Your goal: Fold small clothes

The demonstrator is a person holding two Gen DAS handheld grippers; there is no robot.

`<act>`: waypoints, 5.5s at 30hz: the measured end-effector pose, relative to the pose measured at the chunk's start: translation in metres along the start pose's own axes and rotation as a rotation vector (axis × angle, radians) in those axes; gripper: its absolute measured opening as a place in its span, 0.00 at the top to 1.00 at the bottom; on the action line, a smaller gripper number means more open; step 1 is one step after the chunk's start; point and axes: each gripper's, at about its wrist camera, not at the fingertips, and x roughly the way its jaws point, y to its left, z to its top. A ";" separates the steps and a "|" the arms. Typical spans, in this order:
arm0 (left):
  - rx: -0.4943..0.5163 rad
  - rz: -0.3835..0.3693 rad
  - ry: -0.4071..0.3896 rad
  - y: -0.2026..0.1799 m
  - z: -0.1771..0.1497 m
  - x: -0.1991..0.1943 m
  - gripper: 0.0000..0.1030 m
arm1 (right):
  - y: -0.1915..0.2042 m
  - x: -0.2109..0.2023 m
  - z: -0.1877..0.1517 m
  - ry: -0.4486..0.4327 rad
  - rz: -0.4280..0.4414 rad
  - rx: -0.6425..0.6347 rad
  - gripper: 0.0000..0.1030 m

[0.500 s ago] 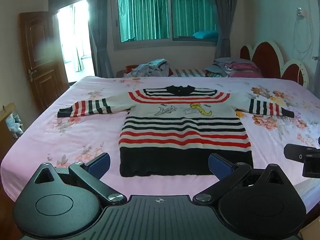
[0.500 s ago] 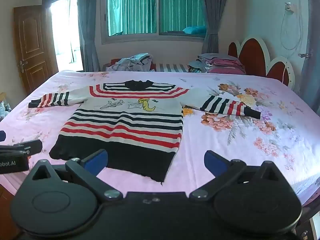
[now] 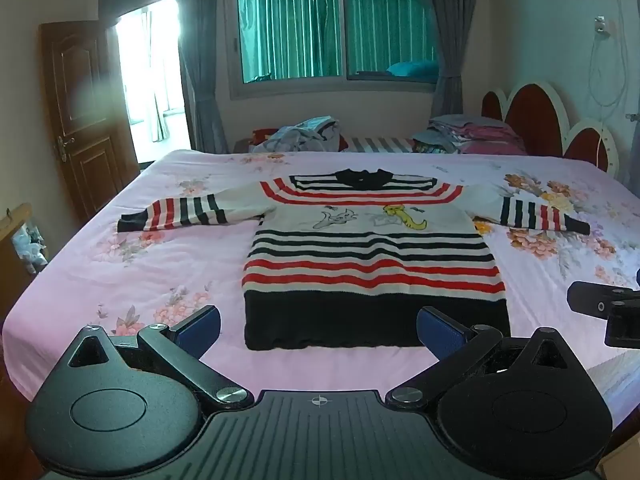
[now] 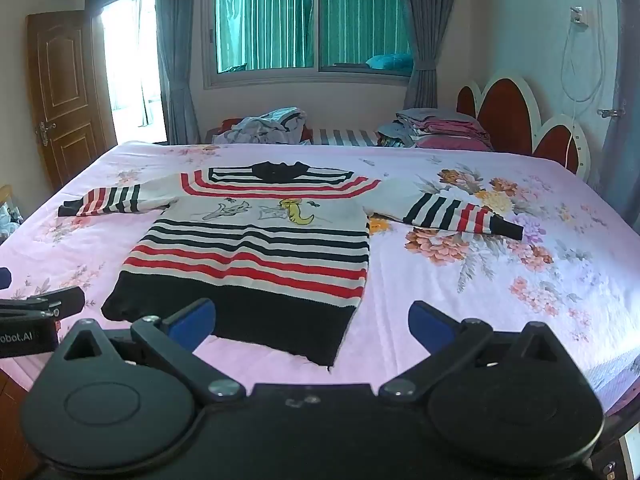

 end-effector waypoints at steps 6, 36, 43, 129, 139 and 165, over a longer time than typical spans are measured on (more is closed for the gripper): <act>-0.006 -0.004 0.004 0.000 0.000 0.000 0.00 | -0.001 0.000 -0.002 0.000 0.000 -0.001 0.00; -0.001 0.003 -0.007 -0.005 0.001 -0.003 0.00 | -0.001 -0.003 0.000 -0.003 -0.006 0.001 0.00; -0.003 0.001 -0.009 -0.004 0.001 -0.003 0.00 | 0.001 -0.004 0.001 -0.002 -0.009 -0.001 0.00; 0.095 -0.166 0.066 -0.030 0.120 0.233 0.00 | -0.038 0.190 0.098 0.080 -0.266 0.138 0.00; 0.089 -0.188 0.051 -0.110 0.143 0.305 0.00 | -0.148 0.262 0.113 0.046 -0.336 0.204 0.00; 0.053 -0.149 0.256 -0.201 0.187 0.423 0.00 | -0.357 0.390 0.067 0.090 -0.306 0.728 0.75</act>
